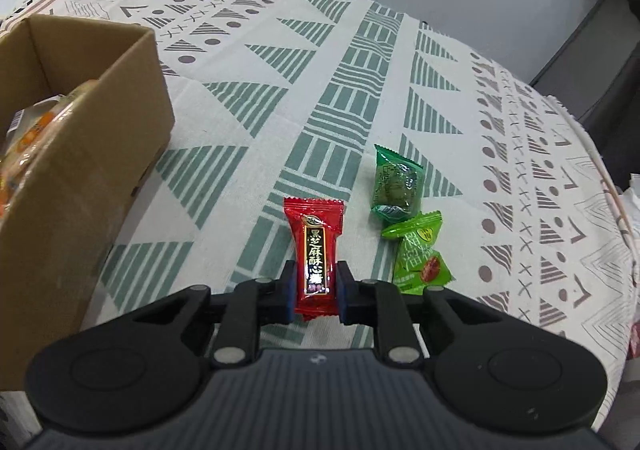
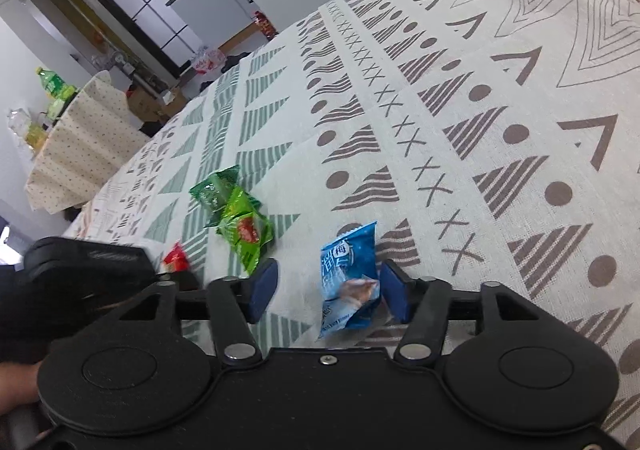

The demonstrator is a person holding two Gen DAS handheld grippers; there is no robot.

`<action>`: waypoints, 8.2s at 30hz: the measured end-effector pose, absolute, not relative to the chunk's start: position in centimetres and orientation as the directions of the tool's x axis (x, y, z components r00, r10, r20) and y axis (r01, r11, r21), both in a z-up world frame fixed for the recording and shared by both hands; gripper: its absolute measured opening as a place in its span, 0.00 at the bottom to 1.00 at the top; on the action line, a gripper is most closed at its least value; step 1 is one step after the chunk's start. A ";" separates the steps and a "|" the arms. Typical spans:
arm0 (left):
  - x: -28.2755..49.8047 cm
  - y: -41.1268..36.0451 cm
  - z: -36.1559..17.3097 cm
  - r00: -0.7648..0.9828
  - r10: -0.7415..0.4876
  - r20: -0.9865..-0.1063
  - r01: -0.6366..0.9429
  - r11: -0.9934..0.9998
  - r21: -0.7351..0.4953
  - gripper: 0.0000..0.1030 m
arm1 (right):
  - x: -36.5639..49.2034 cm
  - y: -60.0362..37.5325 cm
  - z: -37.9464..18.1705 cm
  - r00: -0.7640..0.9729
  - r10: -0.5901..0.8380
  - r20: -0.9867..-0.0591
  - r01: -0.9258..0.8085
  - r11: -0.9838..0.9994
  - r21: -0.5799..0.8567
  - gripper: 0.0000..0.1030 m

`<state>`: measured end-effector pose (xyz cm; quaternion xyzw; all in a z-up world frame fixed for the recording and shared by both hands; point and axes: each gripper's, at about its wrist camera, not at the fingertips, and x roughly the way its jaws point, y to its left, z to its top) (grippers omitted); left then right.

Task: Organize snacks
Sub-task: 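Lift both held snacks and carry them over the cardboard box, then open both tools to drop the blue packet and red candy into the box, then move both tools back toward the two green-wrapped candies, then grasp the green candy with red print with the right tool while the left grasps the round green candy, then lift both green candies and carry them over the cardboard box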

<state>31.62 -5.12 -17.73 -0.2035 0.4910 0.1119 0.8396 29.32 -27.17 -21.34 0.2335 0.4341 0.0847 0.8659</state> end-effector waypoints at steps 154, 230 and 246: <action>26.9 -3.8 -8.6 0.596 -0.005 -0.803 -0.224 0.959 -0.173 0.83 | 24.8 -25.3 -14.1 0.683 0.455 -0.572 -0.109 0.837 0.536 0.82; 32.6 -6.8 -14.5 0.577 -0.104 -0.810 -0.171 0.954 -0.245 0.28 | 31.6 -24.4 -17.9 0.603 0.306 -0.737 -0.108 0.946 0.305 0.25; 25.8 -2.4 -5.0 0.654 -0.111 -0.749 -0.175 0.940 -0.292 0.28 | 26.1 -24.0 -9.9 0.711 0.267 -0.651 -0.047 0.941 0.334 0.25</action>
